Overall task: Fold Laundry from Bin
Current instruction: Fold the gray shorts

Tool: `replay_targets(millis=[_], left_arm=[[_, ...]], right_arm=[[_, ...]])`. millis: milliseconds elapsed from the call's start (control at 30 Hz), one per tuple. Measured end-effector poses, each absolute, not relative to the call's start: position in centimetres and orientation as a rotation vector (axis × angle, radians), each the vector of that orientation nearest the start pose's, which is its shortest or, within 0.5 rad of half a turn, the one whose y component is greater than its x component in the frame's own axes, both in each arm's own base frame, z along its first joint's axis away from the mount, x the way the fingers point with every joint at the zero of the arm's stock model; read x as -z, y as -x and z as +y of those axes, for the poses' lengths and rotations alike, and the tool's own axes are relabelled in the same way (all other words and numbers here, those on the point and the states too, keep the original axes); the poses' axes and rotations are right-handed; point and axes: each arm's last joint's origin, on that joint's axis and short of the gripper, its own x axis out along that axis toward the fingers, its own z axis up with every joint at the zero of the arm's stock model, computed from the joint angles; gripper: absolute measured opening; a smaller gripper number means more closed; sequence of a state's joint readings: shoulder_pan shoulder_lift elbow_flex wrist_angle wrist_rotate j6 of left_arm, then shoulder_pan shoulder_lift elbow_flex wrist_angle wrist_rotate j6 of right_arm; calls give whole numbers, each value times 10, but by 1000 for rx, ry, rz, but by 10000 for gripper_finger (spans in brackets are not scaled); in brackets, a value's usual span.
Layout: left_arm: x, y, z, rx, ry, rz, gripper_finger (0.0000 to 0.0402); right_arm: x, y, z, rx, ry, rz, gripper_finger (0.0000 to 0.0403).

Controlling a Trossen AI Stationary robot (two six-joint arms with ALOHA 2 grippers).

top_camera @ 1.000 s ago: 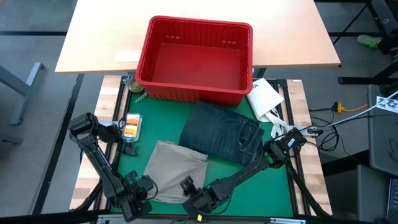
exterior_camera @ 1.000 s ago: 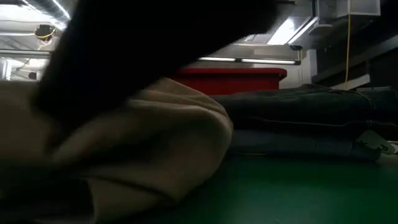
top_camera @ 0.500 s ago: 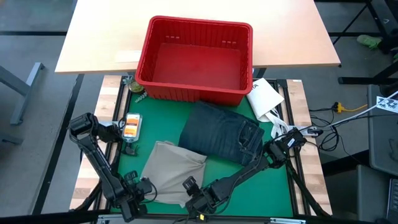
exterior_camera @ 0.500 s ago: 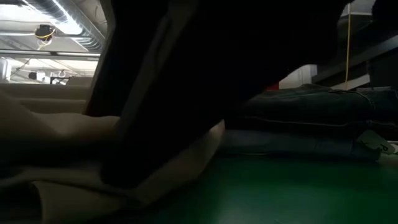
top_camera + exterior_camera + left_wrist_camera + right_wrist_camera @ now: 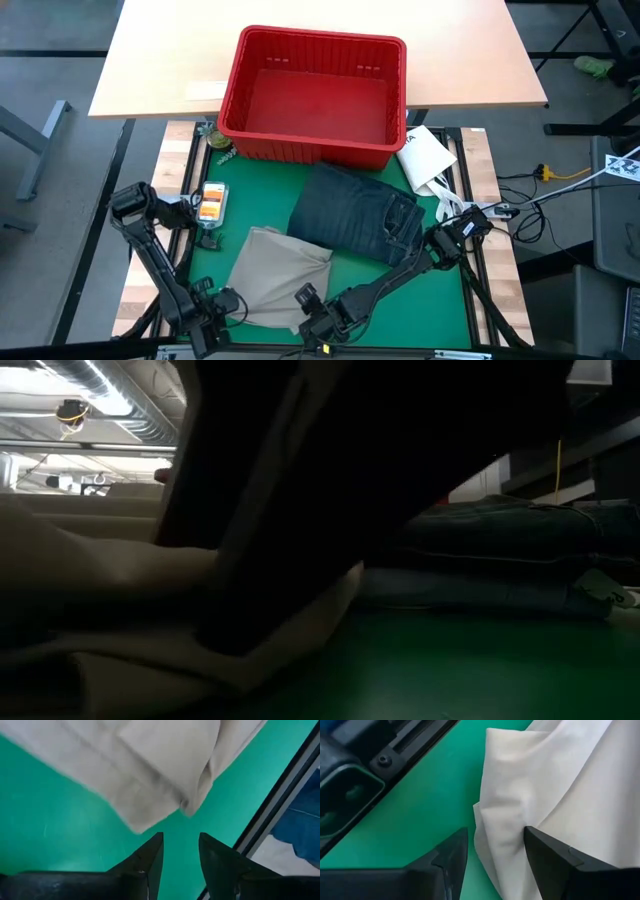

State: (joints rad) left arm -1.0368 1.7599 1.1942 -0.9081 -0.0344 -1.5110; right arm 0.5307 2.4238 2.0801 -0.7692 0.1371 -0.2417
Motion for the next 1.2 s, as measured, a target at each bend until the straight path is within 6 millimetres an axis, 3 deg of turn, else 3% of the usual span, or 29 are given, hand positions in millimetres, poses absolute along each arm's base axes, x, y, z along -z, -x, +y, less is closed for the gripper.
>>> replay_targets(millis=[200,367,500,733,833,967,1067,1200], left_arm=[[-189,-157,-276,-337,461,1407,107],[-210,-155,-269,-305,484,1293,100],[-229,-155,-255,-322,470,1166,99],[-251,-172,-219,-328,406,1145,99],[-244,-186,-203,-324,358,1202,99],[-223,-194,-177,-252,249,1403,98],[-215,-184,-153,-208,188,1517,98],[-217,-157,-121,-162,247,1515,98]], right_arm=[[-169,-443,255,-481,580,1010,195],[-170,-443,255,-481,580,1009,195],[-170,-442,255,-481,583,1020,195],[-169,-441,254,-483,589,1032,195],[-169,-441,254,-483,590,1033,195],[-168,-440,253,-496,615,1049,195],[-168,-439,253,-499,620,1053,195],[-168,-438,252,-500,625,1070,195]])
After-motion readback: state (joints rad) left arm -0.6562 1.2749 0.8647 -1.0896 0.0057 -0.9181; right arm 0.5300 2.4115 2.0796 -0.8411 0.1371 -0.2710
